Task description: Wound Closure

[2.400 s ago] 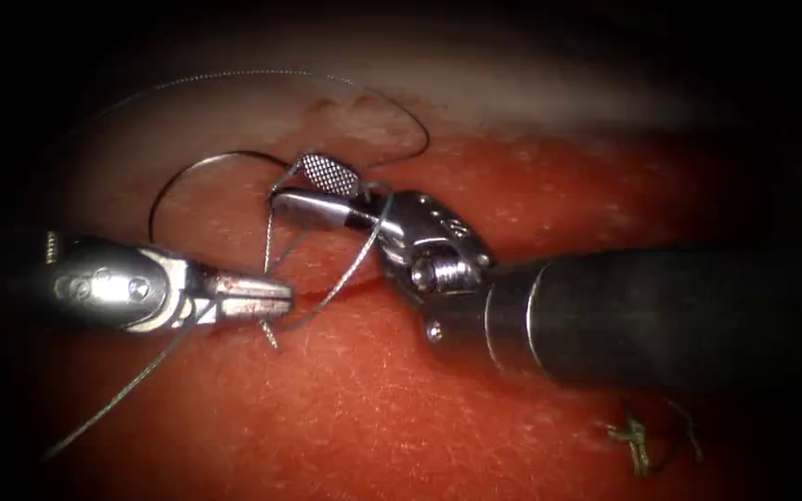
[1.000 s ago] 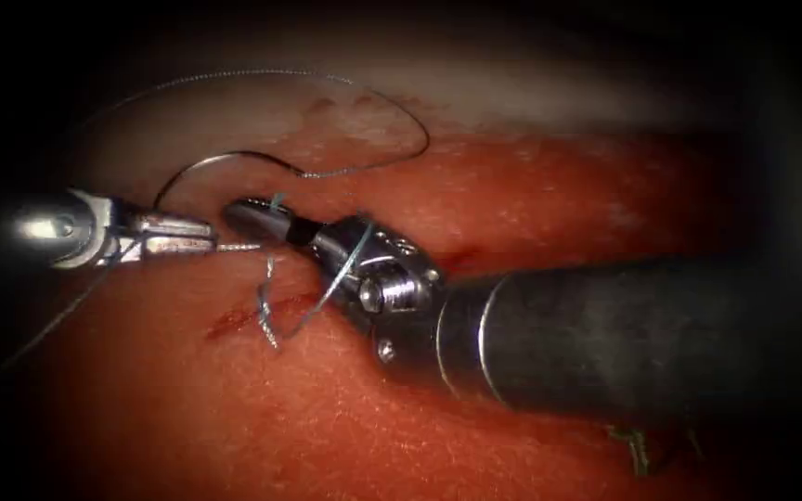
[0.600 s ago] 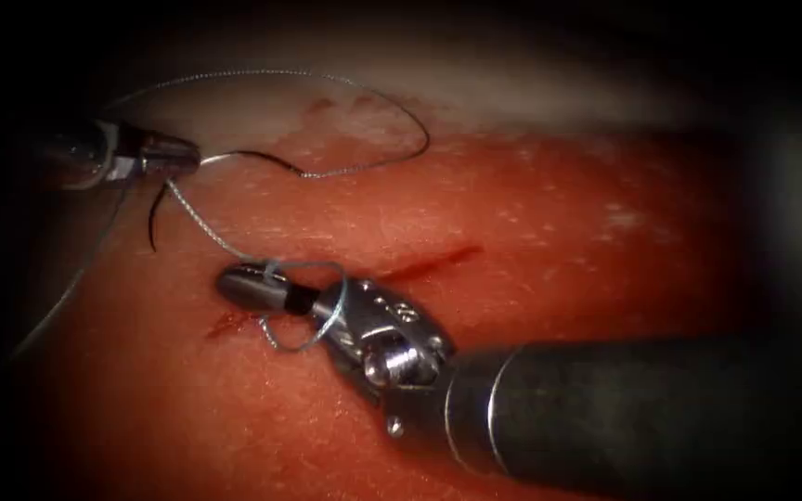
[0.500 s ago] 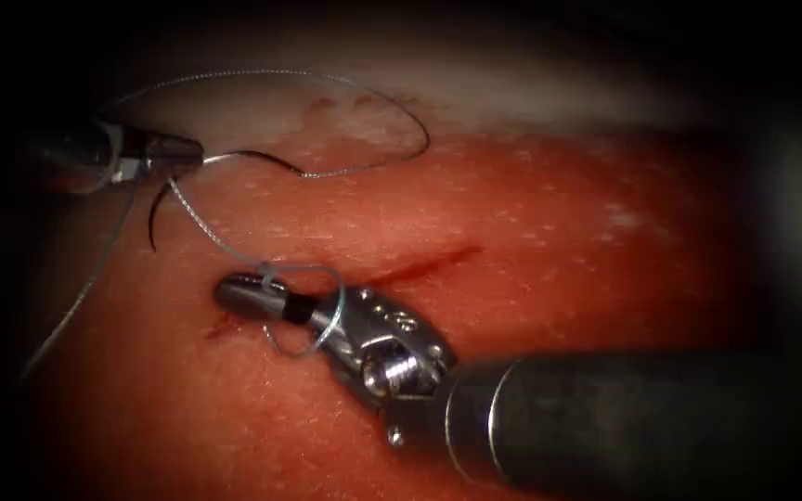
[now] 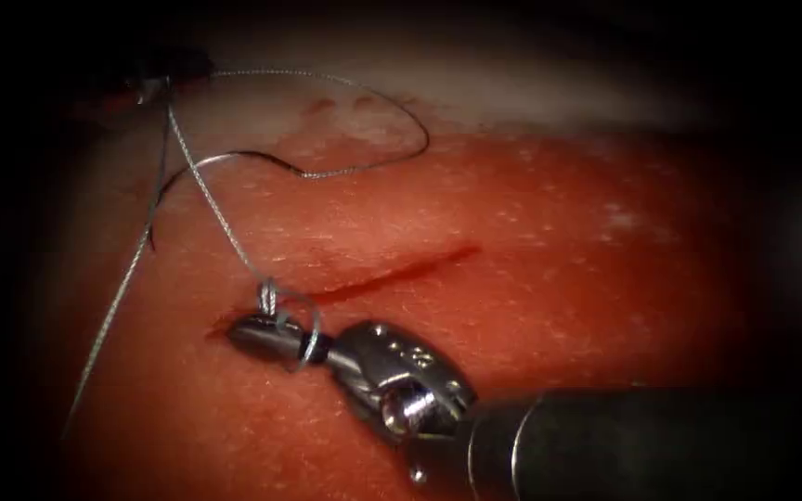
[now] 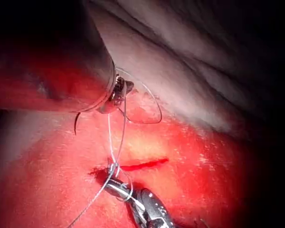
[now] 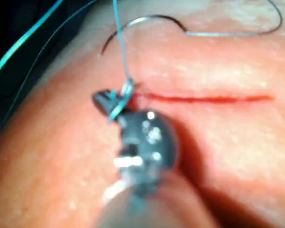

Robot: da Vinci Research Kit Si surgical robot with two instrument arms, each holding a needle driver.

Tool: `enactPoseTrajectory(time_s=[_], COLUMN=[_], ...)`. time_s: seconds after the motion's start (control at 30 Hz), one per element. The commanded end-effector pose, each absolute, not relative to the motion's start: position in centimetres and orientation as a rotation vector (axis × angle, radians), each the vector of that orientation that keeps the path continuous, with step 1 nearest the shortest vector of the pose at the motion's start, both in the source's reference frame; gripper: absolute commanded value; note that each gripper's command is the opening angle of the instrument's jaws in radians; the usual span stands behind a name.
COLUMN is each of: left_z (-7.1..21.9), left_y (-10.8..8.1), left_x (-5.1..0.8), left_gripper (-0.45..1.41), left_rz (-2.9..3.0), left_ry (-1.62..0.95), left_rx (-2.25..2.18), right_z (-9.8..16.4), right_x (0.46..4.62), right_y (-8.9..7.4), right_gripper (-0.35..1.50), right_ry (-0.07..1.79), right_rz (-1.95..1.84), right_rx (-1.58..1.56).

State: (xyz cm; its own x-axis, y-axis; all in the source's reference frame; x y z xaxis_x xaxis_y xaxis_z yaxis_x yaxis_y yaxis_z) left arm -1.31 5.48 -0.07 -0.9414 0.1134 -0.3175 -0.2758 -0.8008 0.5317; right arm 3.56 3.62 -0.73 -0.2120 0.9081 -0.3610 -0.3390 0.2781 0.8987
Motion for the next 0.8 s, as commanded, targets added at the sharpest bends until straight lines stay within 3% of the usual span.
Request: enactPoseTrajectory(time_s=[0.03,0.8], left_z=[0.0,-0.8], left_y=[5.5,6.5], left_x=[-1.34,-1.23], left_gripper=[-0.35,-0.35], left_rz=[2.779,2.831], left_ry=[0.895,1.096], left_rx=[-0.424,-0.326], right_z=[-0.7,-0.8], right_x=[3.6,3.38], right_y=[3.5,3.2], right_gripper=[-0.35,-0.35], right_ry=[1.303,1.271], right_rz=[1.272,1.208], right_rx=[0.604,0.628])
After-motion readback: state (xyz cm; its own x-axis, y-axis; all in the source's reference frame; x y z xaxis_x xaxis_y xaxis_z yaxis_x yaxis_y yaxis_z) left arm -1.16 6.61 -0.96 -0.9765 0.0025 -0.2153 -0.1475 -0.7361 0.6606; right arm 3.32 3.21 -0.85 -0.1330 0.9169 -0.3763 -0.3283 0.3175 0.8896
